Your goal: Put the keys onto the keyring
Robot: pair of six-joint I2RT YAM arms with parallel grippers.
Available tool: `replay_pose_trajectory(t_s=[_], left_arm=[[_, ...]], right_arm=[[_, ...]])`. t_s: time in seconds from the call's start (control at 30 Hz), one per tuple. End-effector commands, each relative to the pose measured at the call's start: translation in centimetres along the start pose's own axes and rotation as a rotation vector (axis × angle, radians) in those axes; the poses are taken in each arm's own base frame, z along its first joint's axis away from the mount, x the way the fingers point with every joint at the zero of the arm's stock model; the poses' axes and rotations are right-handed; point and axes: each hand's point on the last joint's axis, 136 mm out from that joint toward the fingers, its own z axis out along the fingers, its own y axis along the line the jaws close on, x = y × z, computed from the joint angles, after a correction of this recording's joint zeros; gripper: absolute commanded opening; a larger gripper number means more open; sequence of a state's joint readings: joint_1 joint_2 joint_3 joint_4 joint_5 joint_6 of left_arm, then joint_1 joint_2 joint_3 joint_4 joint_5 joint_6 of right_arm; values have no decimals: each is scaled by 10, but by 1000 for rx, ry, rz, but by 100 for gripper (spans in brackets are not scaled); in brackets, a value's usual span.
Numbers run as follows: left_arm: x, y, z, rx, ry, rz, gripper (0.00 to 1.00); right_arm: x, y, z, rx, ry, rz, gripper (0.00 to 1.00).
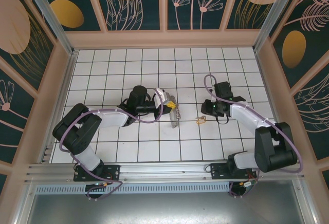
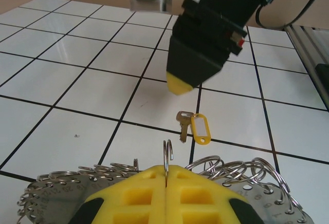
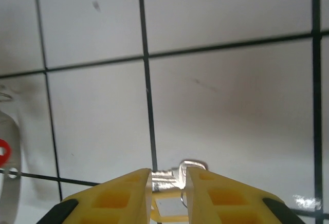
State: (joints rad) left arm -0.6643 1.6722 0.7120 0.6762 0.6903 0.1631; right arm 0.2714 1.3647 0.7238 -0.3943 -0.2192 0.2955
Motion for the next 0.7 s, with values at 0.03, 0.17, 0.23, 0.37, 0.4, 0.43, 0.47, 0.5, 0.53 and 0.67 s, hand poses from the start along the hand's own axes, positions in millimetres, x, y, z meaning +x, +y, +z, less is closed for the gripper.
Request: replay_pose_trajectory(t_s=[0.03,0.17,0.23,0.37,0.4,0.43,0.47,0.5,0.53,0.67], left_arm=[[-11,-3,-3,4,-27,20,0],[-11,-3,-3,8,-27,18,0],[-11,-4,-2,10,-24,20,0],[-12,-3,-2,10,-22,22,0],[-12,-4,-2,13,-21,22,0],[-11,-4,-2,16,-18,21,0],[-12,-4,-2,16,-19,23,0],[-11,-3,-2,15,-16,22,0],[-12,-3,-2,15,-17,24,0],[-13,-4,-1,18,-17,23,0]], right_arm=[[17,-14,10,133,80,0,26],[20,-12,18,191,107,-63,26],[22,-11,21,202,120,-75,26],[23,-13,24,226,120,-86,26],[22,-13,25,232,118,-89,26],[23,-14,25,234,120,-91,25],[23,-14,25,238,122,-91,25],[23,-15,25,241,122,-91,24],[24,-15,25,239,124,-90,24],[25,-14,26,236,132,-88,23]])
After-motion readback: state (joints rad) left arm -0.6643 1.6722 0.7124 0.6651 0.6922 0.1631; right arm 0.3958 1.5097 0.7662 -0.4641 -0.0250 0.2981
